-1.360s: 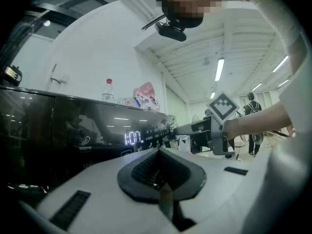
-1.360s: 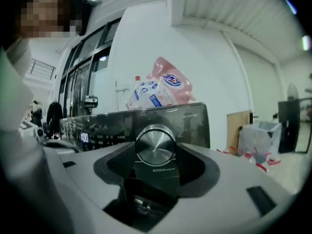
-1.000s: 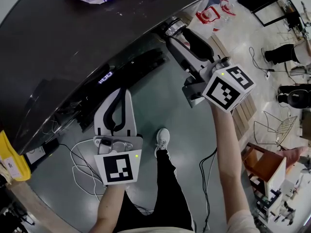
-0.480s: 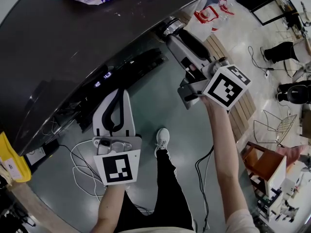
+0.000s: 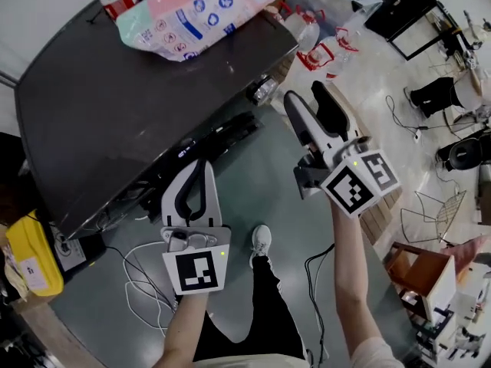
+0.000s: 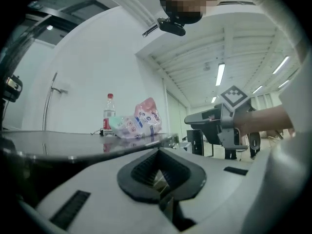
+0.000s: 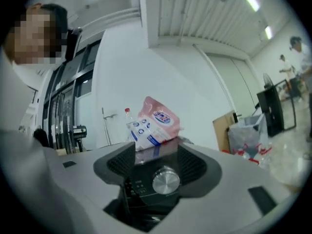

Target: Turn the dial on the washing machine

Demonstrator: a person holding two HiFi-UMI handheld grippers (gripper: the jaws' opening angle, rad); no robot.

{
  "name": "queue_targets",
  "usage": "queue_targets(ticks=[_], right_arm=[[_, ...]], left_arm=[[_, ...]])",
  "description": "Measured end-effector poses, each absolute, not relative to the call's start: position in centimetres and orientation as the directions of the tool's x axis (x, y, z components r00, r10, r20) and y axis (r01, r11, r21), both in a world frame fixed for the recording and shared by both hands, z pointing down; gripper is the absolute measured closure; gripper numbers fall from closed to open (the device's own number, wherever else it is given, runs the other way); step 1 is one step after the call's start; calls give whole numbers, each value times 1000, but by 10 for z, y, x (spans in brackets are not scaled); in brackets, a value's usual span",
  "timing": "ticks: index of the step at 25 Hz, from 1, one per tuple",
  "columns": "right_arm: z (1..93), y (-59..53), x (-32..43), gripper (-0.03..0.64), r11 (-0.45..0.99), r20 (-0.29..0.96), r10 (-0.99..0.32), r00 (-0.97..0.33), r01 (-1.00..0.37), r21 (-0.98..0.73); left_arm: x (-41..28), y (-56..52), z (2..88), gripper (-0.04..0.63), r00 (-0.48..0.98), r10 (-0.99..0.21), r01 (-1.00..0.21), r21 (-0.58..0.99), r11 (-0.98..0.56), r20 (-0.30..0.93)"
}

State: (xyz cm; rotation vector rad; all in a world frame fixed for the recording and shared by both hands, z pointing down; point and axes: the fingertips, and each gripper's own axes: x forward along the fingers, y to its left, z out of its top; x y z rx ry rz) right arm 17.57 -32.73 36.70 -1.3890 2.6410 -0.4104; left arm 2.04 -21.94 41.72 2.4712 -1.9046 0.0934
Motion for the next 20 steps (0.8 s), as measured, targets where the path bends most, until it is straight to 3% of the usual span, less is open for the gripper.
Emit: queue_targets(ticks=[6,11,20], right_arm=[[246,-262,160,380,497,-54,-866,-496,-868,2],[164,-198,149,607,368,-137,-916,-377,-926,85],[144,-112,101,612,306,-155,-933,-324,-943,132]], left_arm=[[11,-205,307,597,292,-956,-953,-83,-290,-14],[-8,-174,219,597,324,-945,-937,-160,-312,-55],[-35,-114,160,597,383,-916,-911,-212,-354,-119]])
